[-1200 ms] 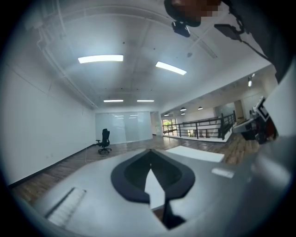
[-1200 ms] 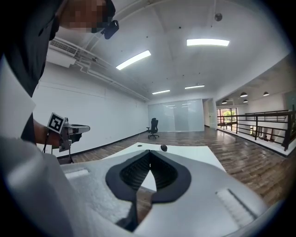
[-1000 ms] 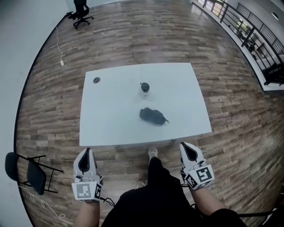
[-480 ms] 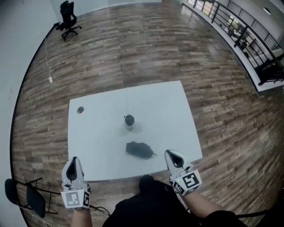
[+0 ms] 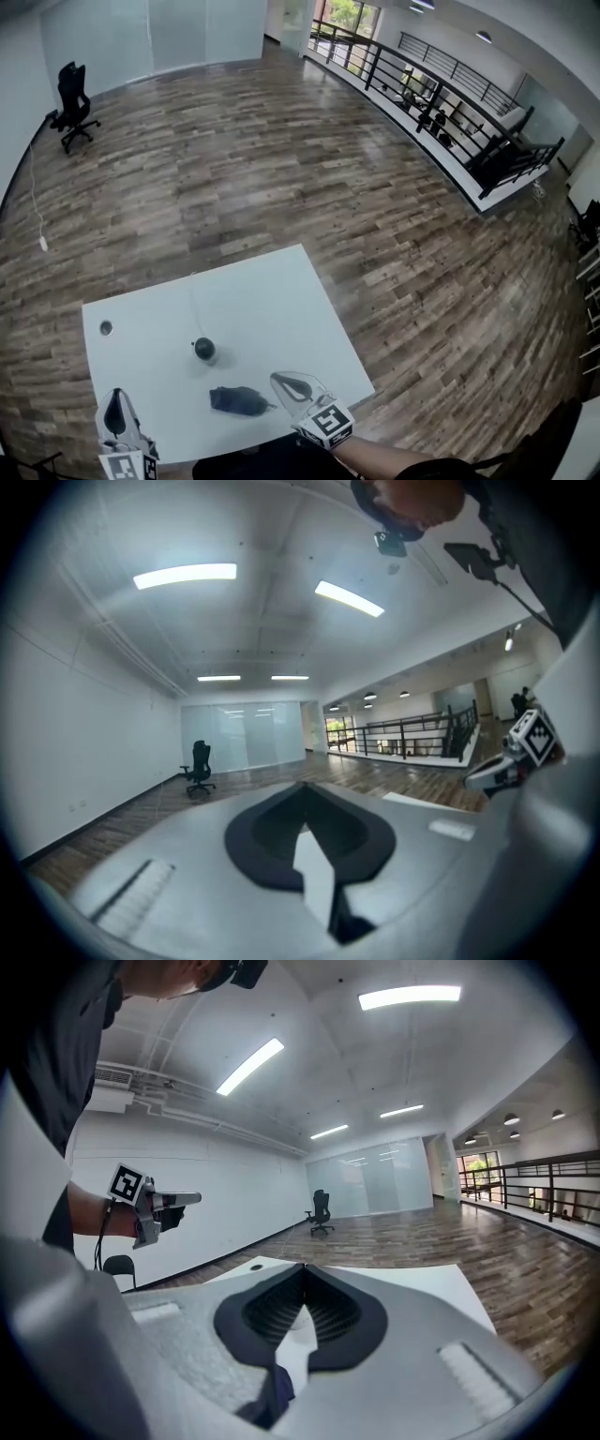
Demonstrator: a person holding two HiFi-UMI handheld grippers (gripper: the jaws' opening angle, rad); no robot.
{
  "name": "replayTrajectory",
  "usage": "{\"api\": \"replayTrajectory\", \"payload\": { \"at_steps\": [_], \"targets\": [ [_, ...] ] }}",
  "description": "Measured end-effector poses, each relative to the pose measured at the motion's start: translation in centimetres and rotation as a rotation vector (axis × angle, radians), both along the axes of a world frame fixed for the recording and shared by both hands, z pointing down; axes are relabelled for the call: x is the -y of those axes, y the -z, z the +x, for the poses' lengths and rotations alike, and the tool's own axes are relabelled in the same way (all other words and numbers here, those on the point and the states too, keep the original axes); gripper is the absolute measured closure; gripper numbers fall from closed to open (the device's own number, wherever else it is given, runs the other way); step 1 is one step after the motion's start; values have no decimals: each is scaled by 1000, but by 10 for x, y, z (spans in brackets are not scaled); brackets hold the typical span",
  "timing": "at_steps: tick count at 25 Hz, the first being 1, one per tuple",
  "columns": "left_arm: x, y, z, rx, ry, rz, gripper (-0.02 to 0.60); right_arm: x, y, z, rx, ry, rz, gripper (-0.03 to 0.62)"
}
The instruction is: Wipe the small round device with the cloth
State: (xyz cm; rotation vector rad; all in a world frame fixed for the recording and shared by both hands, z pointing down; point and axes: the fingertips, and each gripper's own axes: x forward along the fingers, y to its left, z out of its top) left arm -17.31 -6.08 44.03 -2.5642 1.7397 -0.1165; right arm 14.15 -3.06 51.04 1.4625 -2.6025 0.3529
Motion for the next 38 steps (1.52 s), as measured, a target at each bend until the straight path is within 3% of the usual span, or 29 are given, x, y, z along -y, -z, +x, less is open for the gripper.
{"api": "replayTrajectory", "payload": {
  "at_steps": [6,10,11,16,18,22,26,33,38],
  "targets": [
    [18,-8,14,58,-32,-118,574,10,-1,-4,-45,-65,30,592],
    [33,13,9,59,-46,-59,574,17,22,-7,44,-79,87,592],
    [40,24,12,61,-57,-40,574,21,32,-5,25,-66,107,592],
    [40,39,11,78,-59,-73,574,21,-8,-16,-244,124,45,592],
    [30,36,2,83,-43,-89,574,15,-36,-30,-315,193,0,417],
    [22,28,-18,84,-4,-123,574,2,-76,-59,-380,336,-83,356],
    [18,29,-26,89,23,-129,574,-8,-90,-71,-442,420,-90,352],
    [8,32,-48,74,63,-151,574,-9,-114,-99,-452,513,-141,350],
    [6,19,-49,58,55,-145,574,-10,-126,-98,-455,503,-166,350]
  ]
}}
